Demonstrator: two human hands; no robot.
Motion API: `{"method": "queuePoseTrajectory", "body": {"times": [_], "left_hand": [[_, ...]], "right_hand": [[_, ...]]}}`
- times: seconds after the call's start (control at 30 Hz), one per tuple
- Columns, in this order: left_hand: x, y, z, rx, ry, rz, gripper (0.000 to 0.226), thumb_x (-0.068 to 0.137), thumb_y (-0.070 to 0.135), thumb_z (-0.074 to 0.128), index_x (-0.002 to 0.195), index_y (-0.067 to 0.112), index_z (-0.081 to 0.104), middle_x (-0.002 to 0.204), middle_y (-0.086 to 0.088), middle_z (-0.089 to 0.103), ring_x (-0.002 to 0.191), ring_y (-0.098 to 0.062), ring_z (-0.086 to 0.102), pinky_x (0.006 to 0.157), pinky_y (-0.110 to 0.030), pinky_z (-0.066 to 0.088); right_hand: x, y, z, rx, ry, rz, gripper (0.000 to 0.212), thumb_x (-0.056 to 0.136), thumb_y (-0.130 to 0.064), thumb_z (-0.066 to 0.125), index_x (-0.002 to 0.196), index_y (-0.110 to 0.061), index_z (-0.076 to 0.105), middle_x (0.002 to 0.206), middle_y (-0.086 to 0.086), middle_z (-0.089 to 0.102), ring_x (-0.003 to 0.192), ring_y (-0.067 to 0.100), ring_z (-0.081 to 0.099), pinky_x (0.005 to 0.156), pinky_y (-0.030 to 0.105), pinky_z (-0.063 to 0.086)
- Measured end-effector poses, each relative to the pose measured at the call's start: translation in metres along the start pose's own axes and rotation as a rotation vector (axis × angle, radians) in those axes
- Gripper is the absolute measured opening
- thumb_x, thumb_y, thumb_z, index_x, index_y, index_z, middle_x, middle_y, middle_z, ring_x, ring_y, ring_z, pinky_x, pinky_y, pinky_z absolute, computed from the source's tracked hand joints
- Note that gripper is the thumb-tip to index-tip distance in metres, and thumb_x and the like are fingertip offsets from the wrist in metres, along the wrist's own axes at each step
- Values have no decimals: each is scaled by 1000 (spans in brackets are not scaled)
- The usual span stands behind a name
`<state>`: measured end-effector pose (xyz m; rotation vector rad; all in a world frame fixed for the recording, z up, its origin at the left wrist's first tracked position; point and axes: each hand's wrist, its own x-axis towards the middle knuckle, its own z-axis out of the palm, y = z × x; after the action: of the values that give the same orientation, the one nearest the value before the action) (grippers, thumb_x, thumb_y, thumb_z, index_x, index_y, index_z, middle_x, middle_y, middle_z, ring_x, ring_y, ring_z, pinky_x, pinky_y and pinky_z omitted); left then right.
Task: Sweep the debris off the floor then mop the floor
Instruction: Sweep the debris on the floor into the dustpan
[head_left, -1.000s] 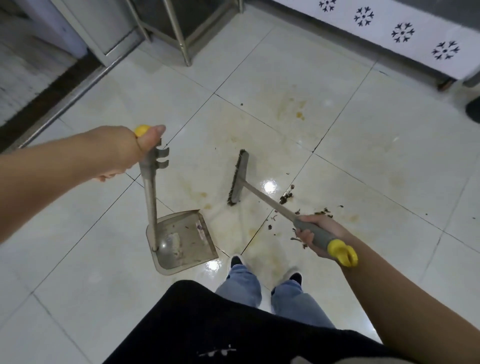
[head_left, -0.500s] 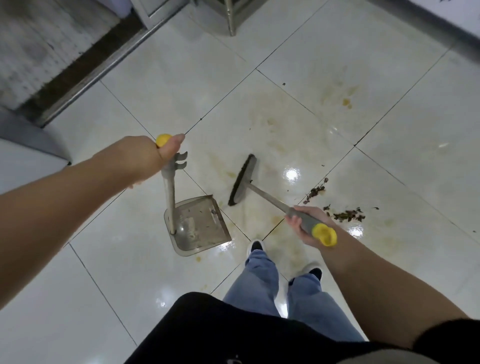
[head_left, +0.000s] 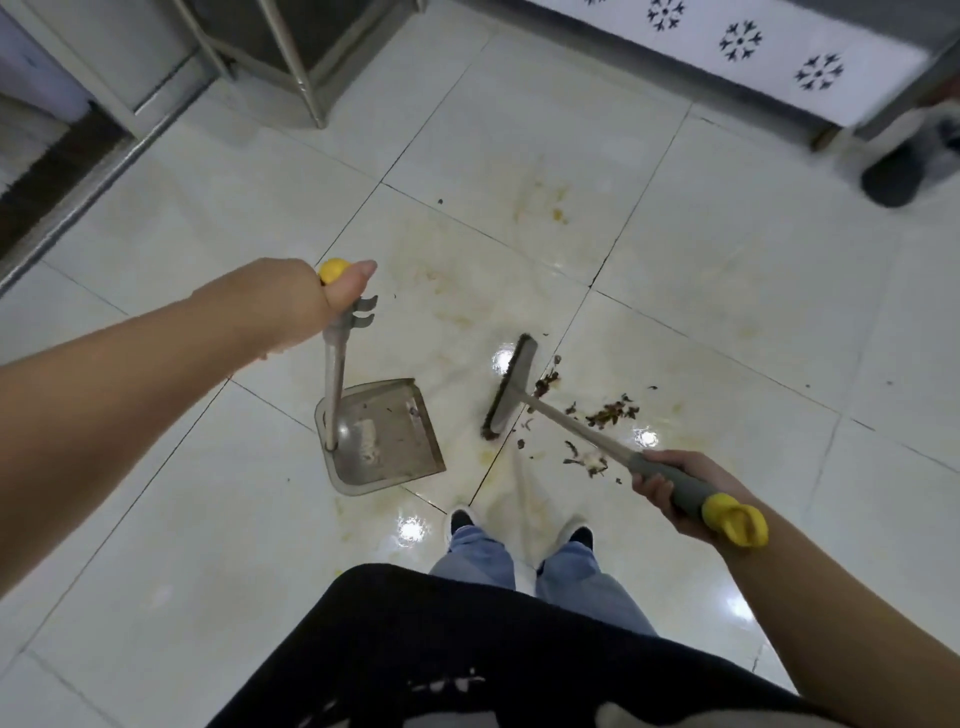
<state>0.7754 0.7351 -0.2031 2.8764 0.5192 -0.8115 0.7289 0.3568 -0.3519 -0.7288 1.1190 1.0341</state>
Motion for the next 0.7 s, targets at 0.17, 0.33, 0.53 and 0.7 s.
{"method": "queuePoseTrajectory", "body": {"times": [0.17, 0.33, 0.53, 0.7], "left_hand": [[10, 37, -1, 79, 23, 138, 77, 84, 70, 18, 52, 4, 43, 50, -12, 45, 51, -22, 45, 54, -31, 29], [14, 49, 7, 125, 34, 119, 80, 78, 77, 13, 57, 6, 46, 58, -11, 48, 58, -23, 48, 59, -30, 37], [14, 52, 15, 176, 84, 112, 82, 78, 78, 14, 56, 6, 46, 54, -11, 48, 54, -22, 47, 49, -28, 28], [12, 56, 17, 169, 101, 125, 88, 71, 84, 9, 56, 6, 46, 55, -11, 47, 54, -22, 47, 50, -28, 29]], "right_hand": [[-7, -21, 16, -52, -20, -96, 25, 97, -22, 44, 90, 2, 49, 55, 12, 58, 31, 9, 52, 29, 14, 43], [20, -55, 47, -10, -120, -114, 30, 100, -27, 41, 102, 2, 50, 71, 18, 64, 37, 16, 61, 32, 21, 48], [69, -92, 70, 229, -176, -93, 25, 99, -19, 40, 83, -2, 47, 53, 8, 50, 28, 15, 49, 32, 18, 45], [69, -75, 24, 313, -182, -90, 24, 98, -23, 43, 87, -2, 48, 48, 9, 53, 31, 15, 51, 32, 18, 45]]}}
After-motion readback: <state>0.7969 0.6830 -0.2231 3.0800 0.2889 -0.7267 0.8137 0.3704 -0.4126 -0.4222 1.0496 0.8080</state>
